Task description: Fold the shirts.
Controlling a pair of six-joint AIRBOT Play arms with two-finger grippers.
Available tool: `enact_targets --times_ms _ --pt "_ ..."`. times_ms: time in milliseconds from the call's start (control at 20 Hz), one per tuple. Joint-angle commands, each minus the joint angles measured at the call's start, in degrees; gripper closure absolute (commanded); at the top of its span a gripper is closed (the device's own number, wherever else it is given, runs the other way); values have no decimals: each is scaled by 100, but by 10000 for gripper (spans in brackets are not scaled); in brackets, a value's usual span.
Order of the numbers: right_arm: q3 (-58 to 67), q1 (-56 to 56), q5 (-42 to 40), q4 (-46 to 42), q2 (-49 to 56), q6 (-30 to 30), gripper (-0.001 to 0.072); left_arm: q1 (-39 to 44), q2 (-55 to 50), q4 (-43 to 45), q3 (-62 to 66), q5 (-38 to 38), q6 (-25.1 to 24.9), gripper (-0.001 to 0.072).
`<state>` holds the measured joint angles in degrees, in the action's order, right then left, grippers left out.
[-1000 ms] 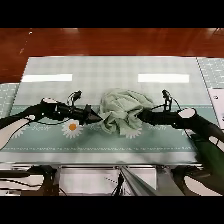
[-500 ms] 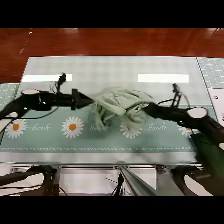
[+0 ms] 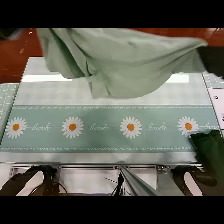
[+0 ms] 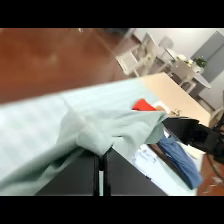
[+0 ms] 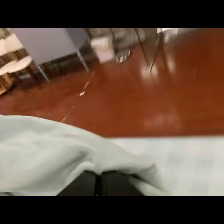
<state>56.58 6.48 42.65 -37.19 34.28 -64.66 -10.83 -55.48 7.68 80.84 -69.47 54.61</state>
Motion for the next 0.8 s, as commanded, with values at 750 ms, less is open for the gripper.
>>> enact_targets --times_ms 750 --pt "2798 92 4551 -3897 758 -1845 686 33 1034 3475 640 -1930 2159 680"
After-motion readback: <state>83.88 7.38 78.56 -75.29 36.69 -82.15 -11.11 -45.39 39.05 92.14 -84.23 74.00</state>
